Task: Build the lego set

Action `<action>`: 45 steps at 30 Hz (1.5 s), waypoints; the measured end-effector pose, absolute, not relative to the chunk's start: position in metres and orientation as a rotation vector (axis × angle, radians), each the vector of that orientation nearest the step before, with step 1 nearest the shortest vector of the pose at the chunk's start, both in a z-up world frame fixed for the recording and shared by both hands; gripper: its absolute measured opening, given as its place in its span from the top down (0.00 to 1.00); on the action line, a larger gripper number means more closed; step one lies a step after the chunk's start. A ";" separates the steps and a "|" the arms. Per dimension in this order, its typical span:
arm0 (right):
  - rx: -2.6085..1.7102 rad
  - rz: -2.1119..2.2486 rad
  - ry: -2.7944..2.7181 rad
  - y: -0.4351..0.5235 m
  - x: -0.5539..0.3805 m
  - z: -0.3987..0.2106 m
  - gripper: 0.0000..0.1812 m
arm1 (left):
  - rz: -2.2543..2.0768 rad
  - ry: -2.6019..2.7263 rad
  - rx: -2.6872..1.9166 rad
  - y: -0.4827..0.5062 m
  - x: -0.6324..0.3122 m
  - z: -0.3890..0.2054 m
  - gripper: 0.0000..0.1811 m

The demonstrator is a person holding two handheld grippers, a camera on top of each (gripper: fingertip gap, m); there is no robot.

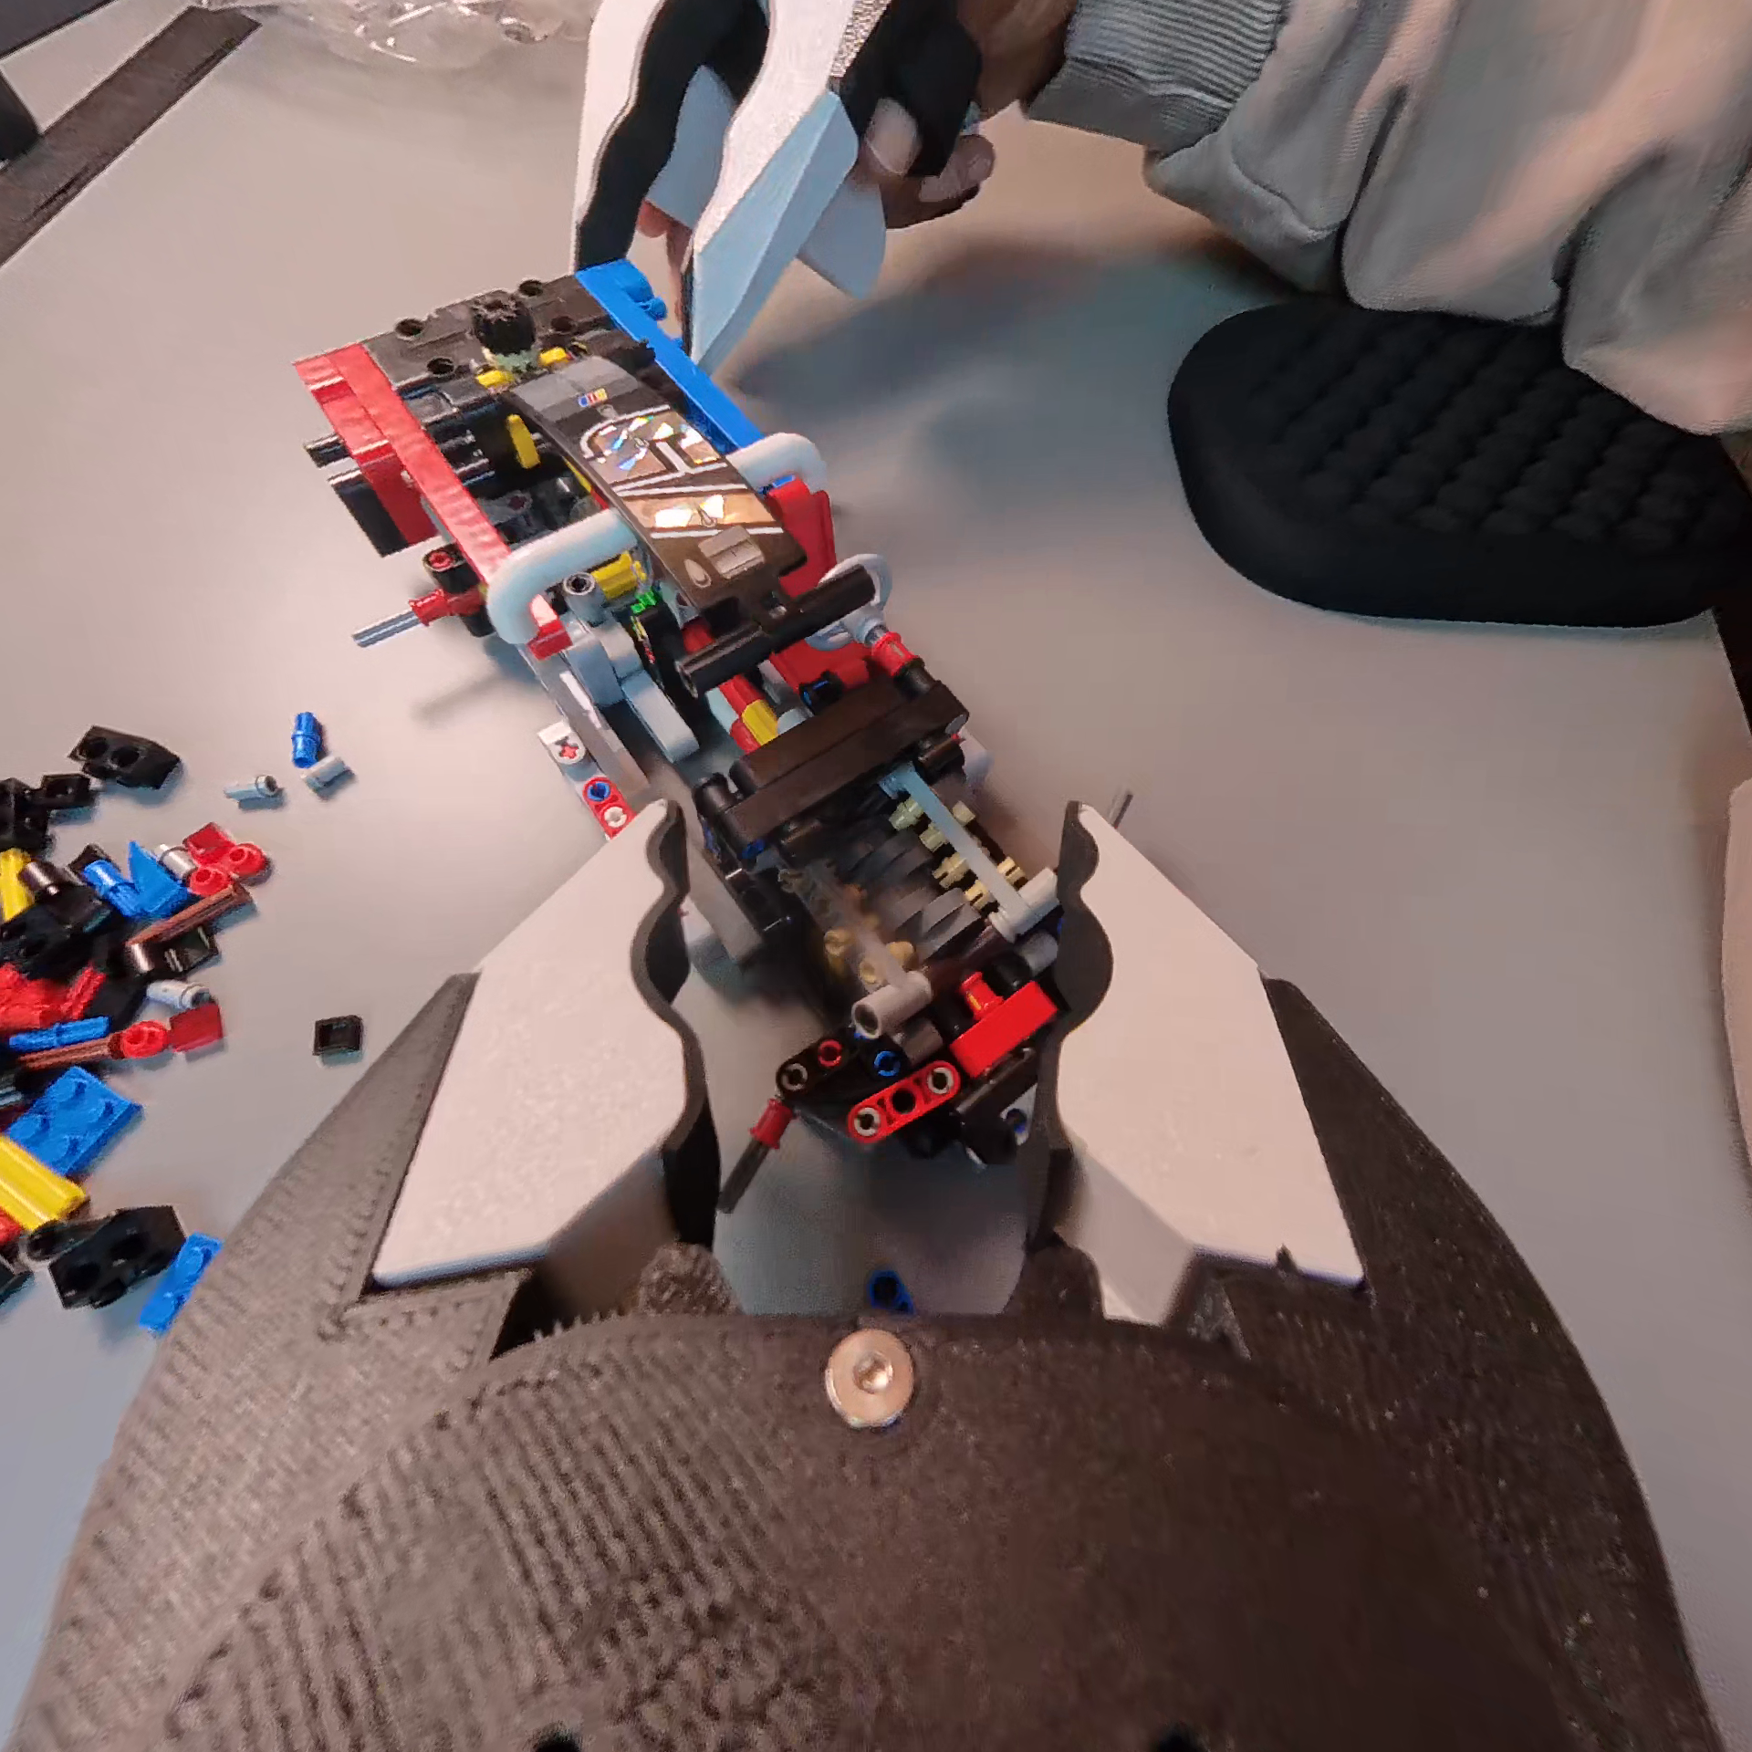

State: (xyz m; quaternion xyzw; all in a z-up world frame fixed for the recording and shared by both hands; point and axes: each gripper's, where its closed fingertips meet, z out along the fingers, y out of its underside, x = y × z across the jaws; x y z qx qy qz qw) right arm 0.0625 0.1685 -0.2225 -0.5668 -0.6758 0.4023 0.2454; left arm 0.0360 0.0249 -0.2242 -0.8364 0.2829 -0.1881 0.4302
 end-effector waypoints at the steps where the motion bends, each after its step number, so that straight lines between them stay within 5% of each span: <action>1: -1.557 1.076 -1.832 0.169 0.065 -0.223 0.78 | -0.451 0.684 -2.106 0.025 0.037 -0.223 0.54; 5: -1.638 0.934 -1.743 0.172 0.078 -0.223 0.78 | -0.383 0.645 -2.124 0.030 0.050 -0.218 0.48; 11: -1.887 0.790 -1.418 0.170 0.109 -0.223 0.79 | -0.159 0.704 -2.151 0.048 0.042 -0.227 0.56; 14: -1.888 0.730 -1.365 0.161 0.124 -0.222 0.79 | -0.062 0.747 -2.157 0.058 0.032 -0.229 0.68; 18: -1.725 0.603 -1.518 0.145 0.144 -0.227 0.85 | -0.081 0.888 -2.124 0.055 0.030 -0.231 0.68; 33: -0.733 -0.037 -1.791 0.152 0.139 -0.217 0.79 | -0.372 1.053 -2.131 0.052 0.025 -0.231 0.71; 37: -0.584 -0.061 -1.856 0.141 0.127 -0.215 0.90 | -0.443 1.064 -2.135 0.052 0.025 -0.229 0.71; 45: -0.572 -0.077 -1.903 0.147 0.123 -0.195 0.93 | -0.407 0.971 -2.071 0.055 0.028 -0.211 0.63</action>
